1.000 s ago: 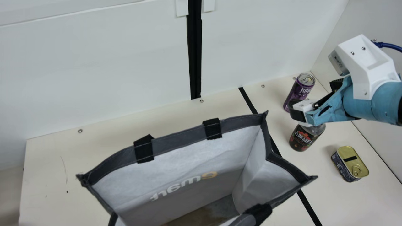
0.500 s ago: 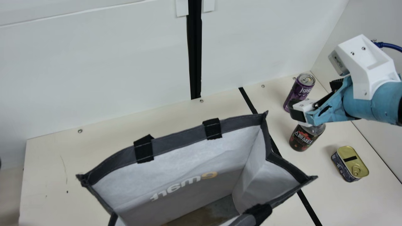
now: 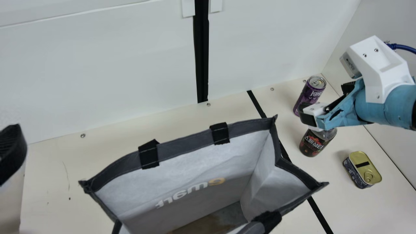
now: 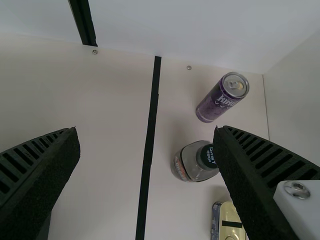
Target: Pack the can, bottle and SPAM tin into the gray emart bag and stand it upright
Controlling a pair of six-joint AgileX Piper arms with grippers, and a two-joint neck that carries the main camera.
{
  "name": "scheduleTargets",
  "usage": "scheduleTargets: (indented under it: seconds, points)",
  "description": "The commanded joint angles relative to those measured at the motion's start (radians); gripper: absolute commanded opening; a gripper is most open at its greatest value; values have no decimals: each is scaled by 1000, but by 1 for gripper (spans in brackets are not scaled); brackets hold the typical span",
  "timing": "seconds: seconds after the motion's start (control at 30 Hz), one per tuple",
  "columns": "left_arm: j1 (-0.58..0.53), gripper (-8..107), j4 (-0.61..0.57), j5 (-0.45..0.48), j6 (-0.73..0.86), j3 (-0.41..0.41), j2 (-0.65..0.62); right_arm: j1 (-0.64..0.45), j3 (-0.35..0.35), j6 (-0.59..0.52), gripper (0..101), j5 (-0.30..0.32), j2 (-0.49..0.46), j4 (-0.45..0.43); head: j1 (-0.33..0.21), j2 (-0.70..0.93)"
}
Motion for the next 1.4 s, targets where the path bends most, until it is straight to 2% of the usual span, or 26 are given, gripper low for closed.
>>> scheduleTargets:
  seconds: [0.0,0.4,0.9,1.37]
  points:
    - [-20,90,-5,13,13,-31,17,0,0,0,95,0,0,0,-21,-2]
    - [-136,90,-62,81,100,-185,114,0,0,0,95,0,0,0,-21,-2]
    - [-287,90,-120,81,200,-223,192,0,0,0,95,0,0,0,-21,-2]
    - [-342,90,-218,81,257,-247,265,0,0,0,95,0,0,0,-21,-2]
